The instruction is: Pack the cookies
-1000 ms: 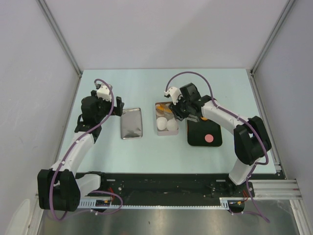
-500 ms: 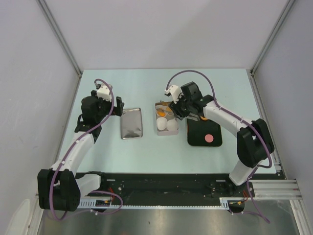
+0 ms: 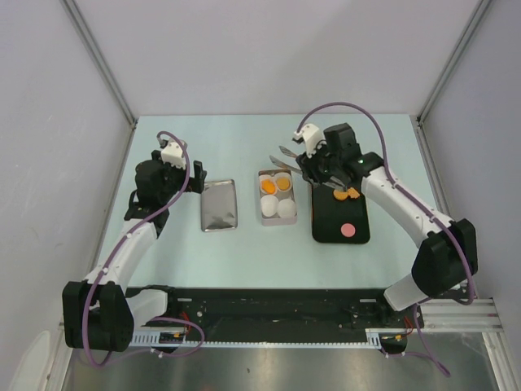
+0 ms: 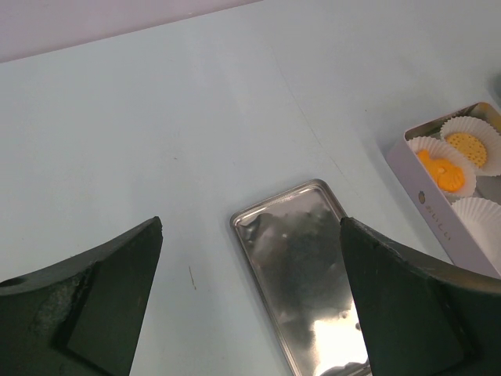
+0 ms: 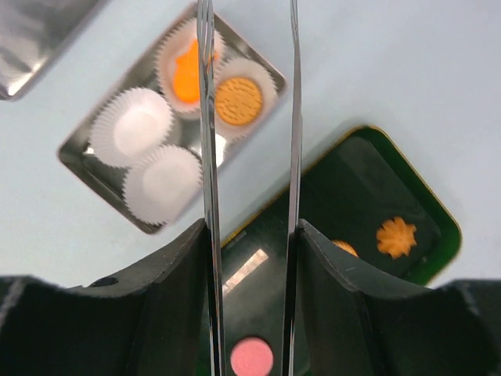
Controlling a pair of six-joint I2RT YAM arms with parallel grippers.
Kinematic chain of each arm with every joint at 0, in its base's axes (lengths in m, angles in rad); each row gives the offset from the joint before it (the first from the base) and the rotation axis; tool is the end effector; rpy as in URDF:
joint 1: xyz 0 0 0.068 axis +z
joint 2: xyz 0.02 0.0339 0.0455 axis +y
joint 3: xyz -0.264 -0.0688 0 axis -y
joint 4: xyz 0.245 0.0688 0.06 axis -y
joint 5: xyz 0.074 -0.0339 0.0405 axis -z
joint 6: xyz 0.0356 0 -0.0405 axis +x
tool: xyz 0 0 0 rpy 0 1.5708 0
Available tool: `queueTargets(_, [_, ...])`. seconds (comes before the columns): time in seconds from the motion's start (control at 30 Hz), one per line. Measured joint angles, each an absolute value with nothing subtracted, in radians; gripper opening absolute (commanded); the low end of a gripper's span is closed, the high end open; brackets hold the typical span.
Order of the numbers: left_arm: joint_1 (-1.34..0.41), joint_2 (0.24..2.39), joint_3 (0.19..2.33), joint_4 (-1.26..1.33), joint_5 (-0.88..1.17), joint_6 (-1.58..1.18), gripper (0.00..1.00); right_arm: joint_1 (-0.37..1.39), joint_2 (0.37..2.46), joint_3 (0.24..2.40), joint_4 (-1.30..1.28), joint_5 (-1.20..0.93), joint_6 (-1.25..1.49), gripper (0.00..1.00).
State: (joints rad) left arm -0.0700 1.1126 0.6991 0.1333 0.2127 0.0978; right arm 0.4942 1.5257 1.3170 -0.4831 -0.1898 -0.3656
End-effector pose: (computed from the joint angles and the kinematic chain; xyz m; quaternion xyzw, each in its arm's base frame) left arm 0.2551 -0.0254 0.2767 0.1302 0.7863 -0.0765 0.5992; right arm 0.2998 0.1691 0.3157 -0.4121 0.8021 0.1128 0.4172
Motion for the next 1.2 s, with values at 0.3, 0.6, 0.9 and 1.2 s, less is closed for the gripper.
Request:
queueTargets(0.3, [-0.07, 1.113, 0.699, 0.133, 0.213, 0.098, 1.0, 0.259, 1.379, 1.2, -0.561, -0.199, -0.382, 0.53])
queueTargets(0.6, [-0.07, 1.113, 0.699, 0.134, 0.215, 0.097, 1.0, 0.087, 1.305, 1.02, -0.636, -0.242, -0.458, 0.55])
queueTargets(0.9, [-0.07, 1.113, 0.699, 0.134, 0.217, 0.097, 1.0, 0.028, 1.273, 0.957, -0.665, -0.287, -0.507, 0.56])
queueTargets(1.2, [-0.07, 1.113, 0.699, 0.134, 0.217, 0.097, 1.0, 0.011, 1.311, 0.956, -0.654, -0.304, -0.533, 0.56])
